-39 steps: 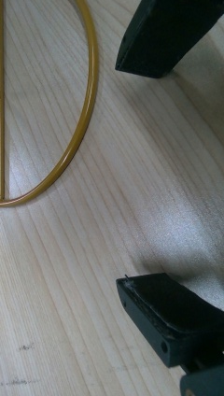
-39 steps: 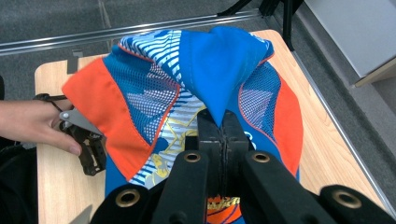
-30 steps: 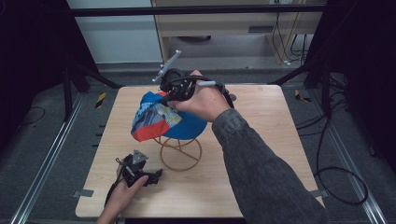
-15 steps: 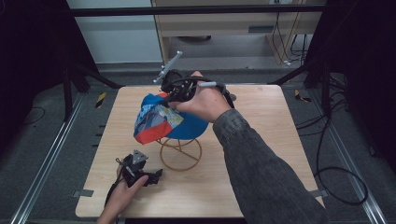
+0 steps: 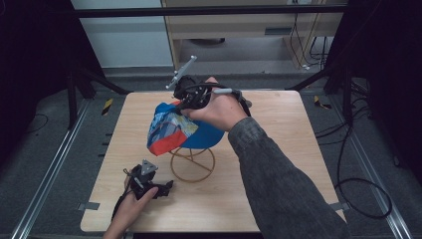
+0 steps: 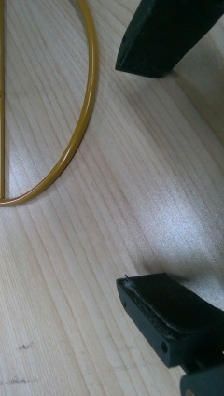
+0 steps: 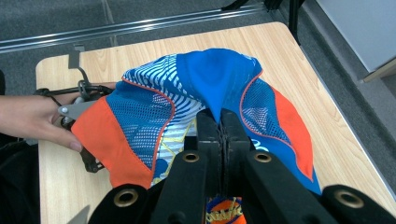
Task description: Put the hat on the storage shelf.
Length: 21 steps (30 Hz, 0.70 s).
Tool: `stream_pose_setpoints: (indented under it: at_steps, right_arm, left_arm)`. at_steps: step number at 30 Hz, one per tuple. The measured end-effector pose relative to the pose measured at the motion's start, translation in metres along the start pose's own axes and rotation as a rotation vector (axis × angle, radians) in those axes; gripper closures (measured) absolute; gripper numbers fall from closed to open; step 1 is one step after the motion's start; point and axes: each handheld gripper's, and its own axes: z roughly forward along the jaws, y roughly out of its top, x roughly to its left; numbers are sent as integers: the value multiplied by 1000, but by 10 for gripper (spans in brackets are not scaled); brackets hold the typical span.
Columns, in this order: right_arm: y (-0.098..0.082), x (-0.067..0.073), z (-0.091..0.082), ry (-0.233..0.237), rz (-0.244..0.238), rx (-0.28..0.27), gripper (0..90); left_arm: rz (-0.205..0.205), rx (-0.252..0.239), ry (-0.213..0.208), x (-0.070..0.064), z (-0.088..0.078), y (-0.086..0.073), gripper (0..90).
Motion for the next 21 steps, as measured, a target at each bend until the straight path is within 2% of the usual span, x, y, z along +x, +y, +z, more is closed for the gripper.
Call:
stream_pose_setpoints:
  at_steps: [7,11,21]
  right_arm:
    - [-2,-3,0,-2,12,6,874]
    - [-2,-4,4,-3,19,7,834]
    - [-3,-3,0,-2,46,-1,621]
  left_arm:
    - [-1,0,1,0,0,0,0]
    - [-1,-1,1,0,0,0,0]
    - [-1,0,0,0,0,0,0]
